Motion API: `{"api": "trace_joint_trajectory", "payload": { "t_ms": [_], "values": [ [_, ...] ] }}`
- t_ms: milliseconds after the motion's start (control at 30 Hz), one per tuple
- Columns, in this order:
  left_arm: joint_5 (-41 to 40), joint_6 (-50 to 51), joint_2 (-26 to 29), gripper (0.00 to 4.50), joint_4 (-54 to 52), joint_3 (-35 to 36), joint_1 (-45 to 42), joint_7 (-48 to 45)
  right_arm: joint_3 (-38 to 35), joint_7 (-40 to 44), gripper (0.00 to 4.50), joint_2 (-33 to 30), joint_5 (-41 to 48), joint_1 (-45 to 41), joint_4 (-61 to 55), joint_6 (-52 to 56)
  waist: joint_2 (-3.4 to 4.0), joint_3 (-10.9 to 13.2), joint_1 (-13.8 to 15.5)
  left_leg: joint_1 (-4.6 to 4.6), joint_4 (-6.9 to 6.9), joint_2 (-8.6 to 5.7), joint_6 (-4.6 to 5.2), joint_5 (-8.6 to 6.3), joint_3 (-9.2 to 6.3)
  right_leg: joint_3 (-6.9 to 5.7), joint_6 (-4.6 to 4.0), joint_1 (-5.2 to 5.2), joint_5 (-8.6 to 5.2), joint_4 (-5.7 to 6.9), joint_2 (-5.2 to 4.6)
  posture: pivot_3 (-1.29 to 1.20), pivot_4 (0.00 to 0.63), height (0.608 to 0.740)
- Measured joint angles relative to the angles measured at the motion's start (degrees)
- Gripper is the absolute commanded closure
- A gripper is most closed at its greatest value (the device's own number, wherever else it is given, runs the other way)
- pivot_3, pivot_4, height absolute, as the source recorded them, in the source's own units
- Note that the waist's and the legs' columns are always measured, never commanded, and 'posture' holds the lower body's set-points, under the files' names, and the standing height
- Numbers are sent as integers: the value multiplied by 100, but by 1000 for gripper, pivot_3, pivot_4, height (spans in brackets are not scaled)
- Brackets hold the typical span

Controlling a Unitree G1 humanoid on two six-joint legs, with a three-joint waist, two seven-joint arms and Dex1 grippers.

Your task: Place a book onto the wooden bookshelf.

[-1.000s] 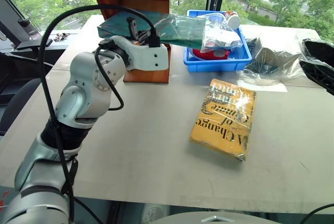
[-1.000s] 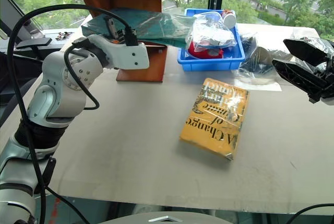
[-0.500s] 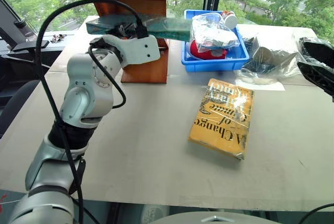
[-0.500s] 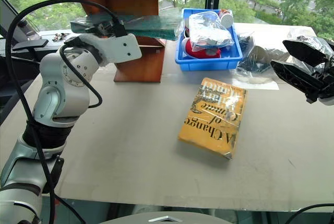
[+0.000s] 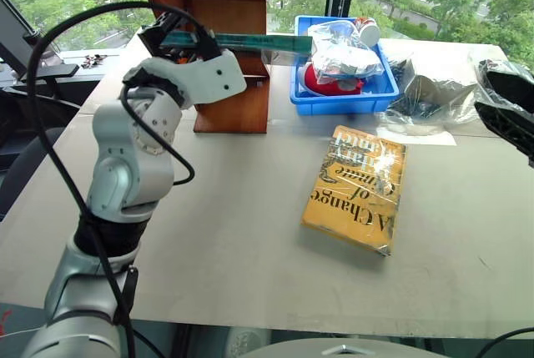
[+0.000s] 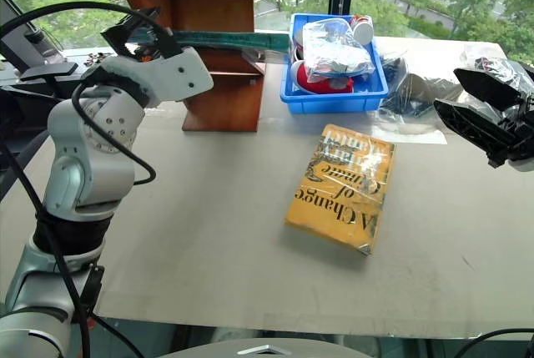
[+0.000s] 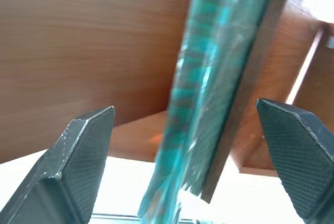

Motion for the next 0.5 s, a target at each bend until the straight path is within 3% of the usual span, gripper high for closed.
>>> {"api": "trace_joint_trajectory", "payload": {
  "t_ms": [100,200,300,333,400,500],
  "values": [
    [-190,-271,-192,55,-419,101,510,139,-130,-16,0,142,-94,449,-66,-77,-1,-1,32,-2,1,-1,0,0,0,-2,0,1,0,-1,-7,0,150,740],
    [-1086,-1421,-471,55,-1112,79,2006,354,-59,130,0,537,-1009,1500,-379,-815,1,-7,21,0,-7,13,-1,-1,6,0,0,2,0,-7,-20,0,150,740],
    [-1993,-2056,-667,55,-1058,134,3188,347,207,198,0,995,-1963,2234,-349,-1612,8,-3,-9,10,-8,19,-1,-1,4,3,-1,-3,0,3,-26,0,150,740],
    [-2141,-2095,-728,55,-1035,177,3263,341,240,217,0,1035,-2065,2279,-331,-1716,13,-2,-10,13,-7,19,0,0,6,6,-6,-4,-2,2,-26,0,150,740],
    [-3425,-1809,-1416,55,-1045,547,3779,199,418,455,0,1294,-2604,2666,-162,-2497,23,-28,-17,40,9,40,0,0,24,3,-25,27,-14,2,-26,0,150,740],
    [-4344,-1177,-1649,55,-961,617,4227,-53,723,726,0,1483,-3077,3041,343,-3085,23,-29,-11,44,13,43,0,0,46,1,-20,30,-18,2,-22,0,150,740]
  ]
}}
